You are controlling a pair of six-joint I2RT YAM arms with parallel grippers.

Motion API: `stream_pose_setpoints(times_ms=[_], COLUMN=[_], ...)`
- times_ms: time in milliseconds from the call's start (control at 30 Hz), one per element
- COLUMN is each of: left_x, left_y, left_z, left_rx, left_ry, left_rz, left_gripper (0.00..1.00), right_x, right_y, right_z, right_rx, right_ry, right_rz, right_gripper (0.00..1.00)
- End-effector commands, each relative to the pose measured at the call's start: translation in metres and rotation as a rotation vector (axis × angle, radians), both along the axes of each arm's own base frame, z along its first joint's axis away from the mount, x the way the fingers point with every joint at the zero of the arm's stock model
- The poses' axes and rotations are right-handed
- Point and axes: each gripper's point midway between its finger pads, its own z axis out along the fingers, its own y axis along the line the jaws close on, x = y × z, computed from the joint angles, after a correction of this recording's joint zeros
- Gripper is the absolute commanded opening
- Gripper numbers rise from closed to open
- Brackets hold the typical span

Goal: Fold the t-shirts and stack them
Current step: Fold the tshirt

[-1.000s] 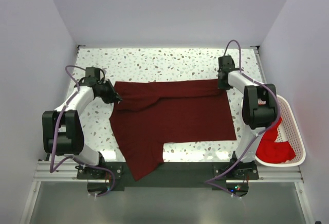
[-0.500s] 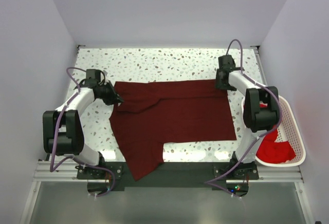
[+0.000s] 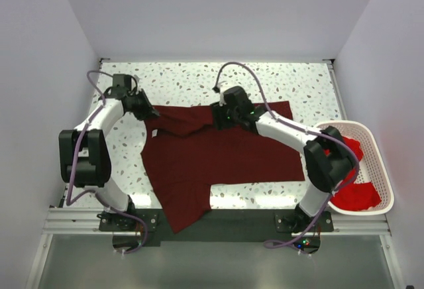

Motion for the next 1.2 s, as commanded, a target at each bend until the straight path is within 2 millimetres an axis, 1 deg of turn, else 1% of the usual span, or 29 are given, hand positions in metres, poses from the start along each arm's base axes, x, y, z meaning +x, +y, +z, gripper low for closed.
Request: stream_pose_setpoints(times_ms=[0, 33, 67, 100, 133, 167, 200, 233, 267, 300, 333, 367, 400, 533, 567, 600, 633, 667, 700, 800, 900, 933, 1033, 1067, 1100, 1133, 1167], left_x=[0.036, 0.041, 0.050, 0.054, 0.058, 0.066, 0.068, 0.072, 0.077, 0.079, 0.081, 0.084, 0.085, 0.086, 0.086, 0.085, 0.085, 0.084, 0.084, 0.083, 0.083, 0.080, 0.078, 0.078, 0.077, 0.077, 0.077], left_y=[0.003, 0.005, 0.004, 0.004, 0.003, 0.003, 0.003, 0.004, 0.004, 0.005, 0.004, 0.004, 0.004, 0.007, 0.007, 0.008, 0.008, 0.008, 0.008, 0.008, 0.006, -0.004, -0.004, -0.004, -0.004, -0.004, -0.003], left_z=[0.012, 0.010, 0.015, 0.004, 0.002, 0.005, -0.005, -0.008, -0.007, -0.015, -0.018, -0.017, -0.023, -0.028, -0.028, -0.030, -0.030, -0.032, -0.033, -0.034, -0.035, -0.036, -0.036, -0.036, -0.036, -0.035, -0.032], left_rx=[0.042, 0.051, 0.049, 0.049, 0.050, 0.050, 0.051, 0.056, 0.057, 0.058, 0.056, 0.058, 0.059, 0.075, 0.078, 0.081, 0.084, 0.085, 0.084, 0.081, 0.080, 0.078, 0.078, 0.078, 0.081, 0.083, 0.086], left_ry=[-0.059, -0.055, -0.071, -0.047, -0.042, -0.054, -0.034, -0.030, -0.036, -0.021, -0.014, -0.017, -0.006, 0.004, 0.005, 0.007, 0.007, 0.012, 0.014, 0.018, 0.018, 0.019, 0.023, 0.021, 0.022, 0.021, 0.015], left_rz=[-0.003, 0.001, 0.002, 0.000, 0.000, 0.000, -0.001, 0.000, 0.001, 0.001, 0.000, -0.004, -0.006, -0.001, -0.002, -0.002, 0.000, -0.002, 0.000, -0.002, -0.006, -0.028, -0.029, -0.031, -0.031, -0.029, -0.031], left_gripper=[0.00, 0.00, 0.00, 0.00, 0.00, 0.00, 0.00, 0.00, 0.00, 0.00, 0.00, 0.00, 0.00, 0.00, 0.00, 0.00, 0.00, 0.00, 0.00, 0.00, 0.00, 0.00, 0.00, 0.00, 0.00, 0.00, 0.00], right_x=[-0.004, -0.007, -0.011, -0.010, -0.011, -0.013, -0.010, -0.009, -0.010, -0.004, -0.001, 0.000, 0.005, 0.016, 0.019, 0.020, 0.021, 0.022, 0.023, 0.025, 0.027, 0.027, 0.027, 0.026, 0.028, 0.027, 0.027], right_y=[0.059, 0.069, 0.082, 0.091, 0.097, 0.106, 0.113, 0.117, 0.121, 0.129, 0.131, 0.137, 0.140, 0.151, 0.155, 0.156, 0.157, 0.161, 0.162, 0.163, 0.162, 0.161, 0.160, 0.160, 0.158, 0.158, 0.157], right_z=[0.006, 0.005, 0.004, 0.009, -0.002, -0.004, -0.001, -0.004, -0.015, -0.011, -0.014, -0.023, -0.021, -0.032, -0.029, -0.037, -0.040, -0.039, -0.047, -0.053, -0.061, -0.066, -0.071, -0.070, -0.069, -0.068, -0.065], right_rx=[0.088, 0.096, 0.105, 0.109, 0.094, 0.091, 0.093, 0.091, 0.076, 0.089, 0.086, 0.081, 0.080, 0.067, 0.072, 0.064, 0.060, 0.062, 0.051, 0.033, 0.015, 0.007, 0.002, 0.004, -0.002, -0.003, 0.000], right_ry=[-0.065, -0.068, -0.079, -0.098, -0.086, -0.092, -0.111, -0.113, -0.103, -0.129, -0.132, -0.133, -0.149, -0.170, -0.182, -0.173, -0.170, -0.177, -0.168, -0.165, -0.163, -0.155, -0.149, -0.150, -0.156, -0.156, -0.159], right_rz=[0.185, 0.214, 0.247, 0.269, 0.284, 0.307, 0.319, 0.328, 0.337, 0.338, 0.337, 0.345, 0.335, 0.323, 0.323, 0.324, 0.324, 0.328, 0.329, 0.329, 0.318, 0.317, 0.312, 0.313, 0.302, 0.301, 0.302], right_gripper=[0.56, 0.55, 0.54, 0.54, 0.54, 0.54, 0.54, 0.54, 0.54, 0.53, 0.53, 0.53, 0.53, 0.53, 0.53, 0.53, 0.53, 0.53, 0.53, 0.52, 0.48, 0.44, 0.37, 0.30, 0.26, 0.18, 0.13])
